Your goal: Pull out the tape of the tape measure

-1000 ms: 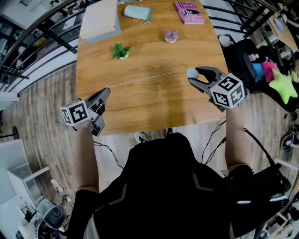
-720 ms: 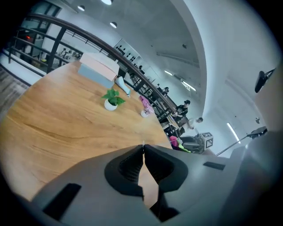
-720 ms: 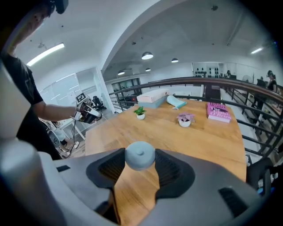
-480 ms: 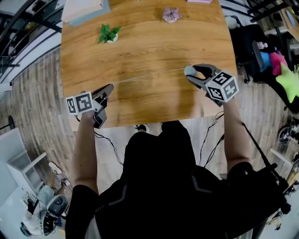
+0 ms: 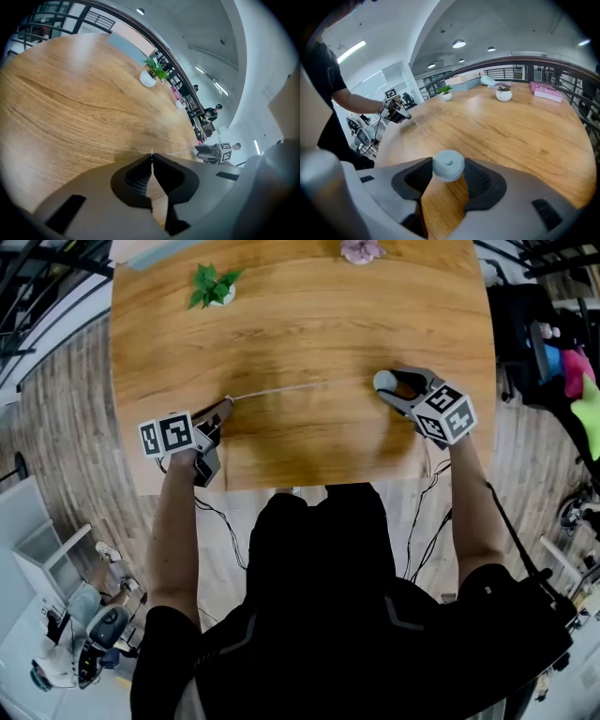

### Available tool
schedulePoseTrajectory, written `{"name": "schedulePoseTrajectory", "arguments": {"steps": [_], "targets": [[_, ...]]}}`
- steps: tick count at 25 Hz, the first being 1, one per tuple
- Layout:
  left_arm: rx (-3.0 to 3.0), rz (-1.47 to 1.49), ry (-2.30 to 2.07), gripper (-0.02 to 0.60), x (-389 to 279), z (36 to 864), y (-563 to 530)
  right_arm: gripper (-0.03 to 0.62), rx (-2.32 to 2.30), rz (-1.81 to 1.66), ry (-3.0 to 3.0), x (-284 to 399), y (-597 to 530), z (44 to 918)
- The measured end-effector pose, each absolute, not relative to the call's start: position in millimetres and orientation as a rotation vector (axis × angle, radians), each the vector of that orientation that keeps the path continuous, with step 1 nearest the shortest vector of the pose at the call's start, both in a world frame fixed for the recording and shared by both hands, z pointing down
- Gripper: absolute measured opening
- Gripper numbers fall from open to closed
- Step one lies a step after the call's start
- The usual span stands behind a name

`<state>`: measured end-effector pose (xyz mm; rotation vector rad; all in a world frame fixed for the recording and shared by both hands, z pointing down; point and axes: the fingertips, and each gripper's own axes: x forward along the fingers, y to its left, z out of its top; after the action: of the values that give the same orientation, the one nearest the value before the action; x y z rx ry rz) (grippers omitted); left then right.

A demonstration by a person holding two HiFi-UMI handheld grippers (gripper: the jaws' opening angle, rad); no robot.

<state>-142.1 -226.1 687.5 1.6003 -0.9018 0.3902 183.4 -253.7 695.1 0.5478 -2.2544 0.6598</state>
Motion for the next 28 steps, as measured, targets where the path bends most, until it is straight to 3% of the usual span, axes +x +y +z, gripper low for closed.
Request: {"name": "schedulePoseTrajectory", "arguments": {"steps": [28], "targets": [[1.618,0.456,-1.004,0.040,-162.1,697.2,-225.0,0.224,0.538,0.493,-2.262,182.5,-247.2,703.4]]}}
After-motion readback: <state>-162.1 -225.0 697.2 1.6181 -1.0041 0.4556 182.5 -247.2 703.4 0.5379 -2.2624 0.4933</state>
